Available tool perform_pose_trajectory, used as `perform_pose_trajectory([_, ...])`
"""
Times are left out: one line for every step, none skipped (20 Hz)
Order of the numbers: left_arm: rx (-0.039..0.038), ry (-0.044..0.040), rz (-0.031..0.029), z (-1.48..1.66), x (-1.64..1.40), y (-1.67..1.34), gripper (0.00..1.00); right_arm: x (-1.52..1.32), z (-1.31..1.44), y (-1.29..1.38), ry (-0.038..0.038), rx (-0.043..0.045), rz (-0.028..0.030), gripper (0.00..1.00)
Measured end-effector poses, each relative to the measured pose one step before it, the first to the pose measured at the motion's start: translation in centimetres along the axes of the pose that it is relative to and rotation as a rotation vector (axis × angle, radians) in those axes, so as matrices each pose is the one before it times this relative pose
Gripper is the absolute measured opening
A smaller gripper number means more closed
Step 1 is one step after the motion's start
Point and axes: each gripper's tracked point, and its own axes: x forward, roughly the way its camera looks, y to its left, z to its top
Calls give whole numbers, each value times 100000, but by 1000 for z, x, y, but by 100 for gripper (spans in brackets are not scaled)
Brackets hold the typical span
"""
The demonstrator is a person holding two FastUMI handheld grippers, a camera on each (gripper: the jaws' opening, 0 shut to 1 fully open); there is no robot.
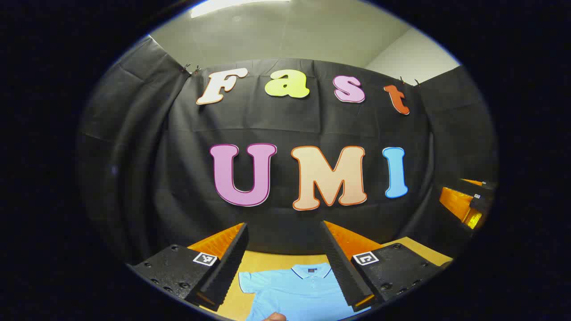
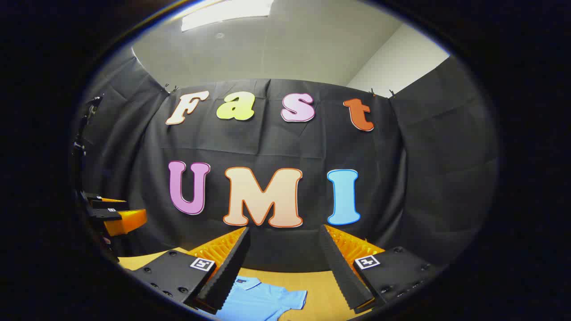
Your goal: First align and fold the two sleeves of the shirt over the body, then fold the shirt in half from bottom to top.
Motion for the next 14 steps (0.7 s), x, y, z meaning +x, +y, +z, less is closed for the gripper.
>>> perform_pose_trajectory([230,219,-268,85,127,450,94,21,133,122,-277,-1417,-1013,98])
perform_pose_trajectory([322,-449,-548,13,28,275,94,-221,84,453,-216,-1298,-519,97])
perform_pose_trajectory([497,-666,-500,242,197,410,95,-39,261,625,-780,-248,607,98])
perform_pose_trajectory([728,-409,-142,94,38,363,95,-91,277,730,-748,72,802,98])
perform_pose_trajectory([1184,103,246,72,24,468,94,35,88,254,-322,-9,197,98])
perform_pose_trajectory([618,-517,525,145,-79,488,94,-6,-44,149,17,86,-202,99])
perform_pose_trajectory([-12,-697,46,257,-236,400,95,56,-109,172,316,439,-140,99])
perform_pose_trajectory([-20,-494,-404,156,-157,-83,95,-5,-118,69,295,565,-184,99])
perform_pose_trajectory([560,178,-546,-73,-201,64,95,32,-170,47,508,643,-168,98])
perform_pose_trajectory([794,322,-580,-346,-196,90,94,48,-199,26,539,419,67,98])
perform_pose_trajectory([515,308,-115,-79,-74,130,94,40,-259,-9,1004,205,-224,98])
perform_pose_trajectory([139,666,115,-185,-85,130,94,-9,-289,4,1072,171,-206,98])
perform_pose_trajectory([-369,268,284,-109,-87,198,94,110,-39,39,697,180,-82,99])
perform_pose_trajectory([-688,-96,8,60,-170,126,95,-53,-85,-155,446,178,-264,98])
